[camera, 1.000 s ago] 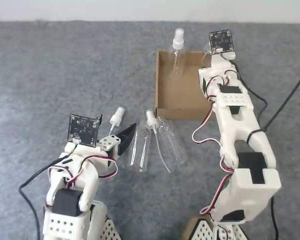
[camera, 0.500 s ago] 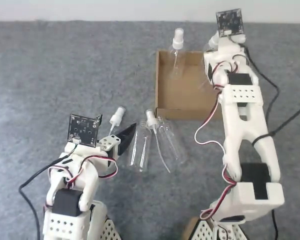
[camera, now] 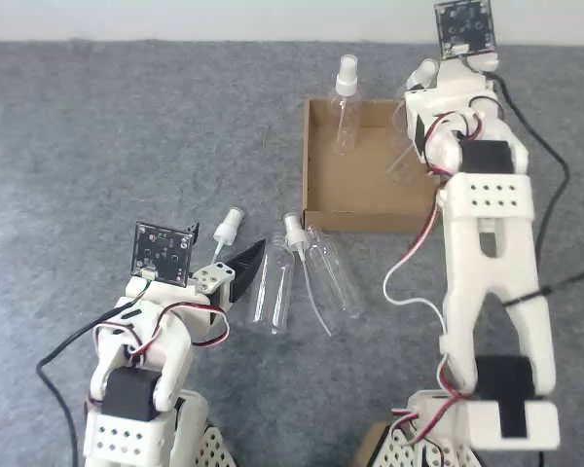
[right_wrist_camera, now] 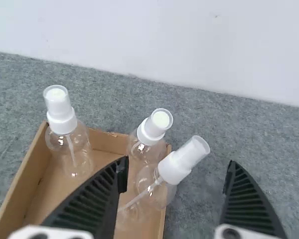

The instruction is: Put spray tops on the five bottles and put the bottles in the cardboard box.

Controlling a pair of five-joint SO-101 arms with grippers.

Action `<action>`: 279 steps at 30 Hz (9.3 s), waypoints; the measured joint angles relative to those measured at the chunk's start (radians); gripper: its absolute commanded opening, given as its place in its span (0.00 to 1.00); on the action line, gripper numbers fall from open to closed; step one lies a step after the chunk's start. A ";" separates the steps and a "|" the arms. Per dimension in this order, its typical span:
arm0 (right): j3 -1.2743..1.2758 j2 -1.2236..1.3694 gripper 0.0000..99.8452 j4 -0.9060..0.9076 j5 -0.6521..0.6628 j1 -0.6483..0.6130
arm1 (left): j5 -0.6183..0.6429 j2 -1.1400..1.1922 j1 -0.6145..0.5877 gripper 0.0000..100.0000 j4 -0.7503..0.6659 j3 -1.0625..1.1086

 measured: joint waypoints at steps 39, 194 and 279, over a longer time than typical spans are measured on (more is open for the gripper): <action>0.288 -0.477 0.26 0.710 0.002 -0.367 | 0.000 0.000 -0.003 0.31 0.000 0.000; -0.063 0.284 0.30 0.684 0.476 0.523 | -0.095 1.126 -0.048 0.01 0.180 -0.600; 0.844 -0.531 0.01 -0.110 0.052 -0.815 | 0.203 0.554 -0.207 0.01 0.198 -1.100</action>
